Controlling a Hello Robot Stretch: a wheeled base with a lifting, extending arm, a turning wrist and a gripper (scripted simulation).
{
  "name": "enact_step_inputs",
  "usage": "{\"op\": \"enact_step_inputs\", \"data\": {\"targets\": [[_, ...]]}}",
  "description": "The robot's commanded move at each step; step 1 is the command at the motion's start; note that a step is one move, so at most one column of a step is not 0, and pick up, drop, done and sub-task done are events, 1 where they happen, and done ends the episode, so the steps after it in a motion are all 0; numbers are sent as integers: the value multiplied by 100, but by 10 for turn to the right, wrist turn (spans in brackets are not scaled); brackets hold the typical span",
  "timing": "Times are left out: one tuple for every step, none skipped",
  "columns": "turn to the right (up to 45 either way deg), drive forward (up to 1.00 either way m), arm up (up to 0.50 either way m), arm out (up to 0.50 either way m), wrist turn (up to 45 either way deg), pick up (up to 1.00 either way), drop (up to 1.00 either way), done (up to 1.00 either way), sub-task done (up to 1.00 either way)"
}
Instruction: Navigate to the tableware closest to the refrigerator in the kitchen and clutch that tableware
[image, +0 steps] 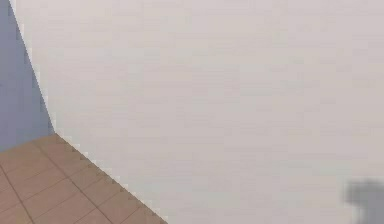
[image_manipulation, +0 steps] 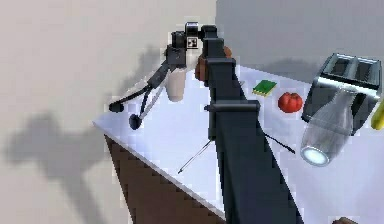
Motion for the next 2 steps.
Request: {"op": "enact_step_inputs", "data": {"targets": [[0,0,0,0,450,0,0,0,0],[0,0,0,0,450,0,0,0,0]]}}
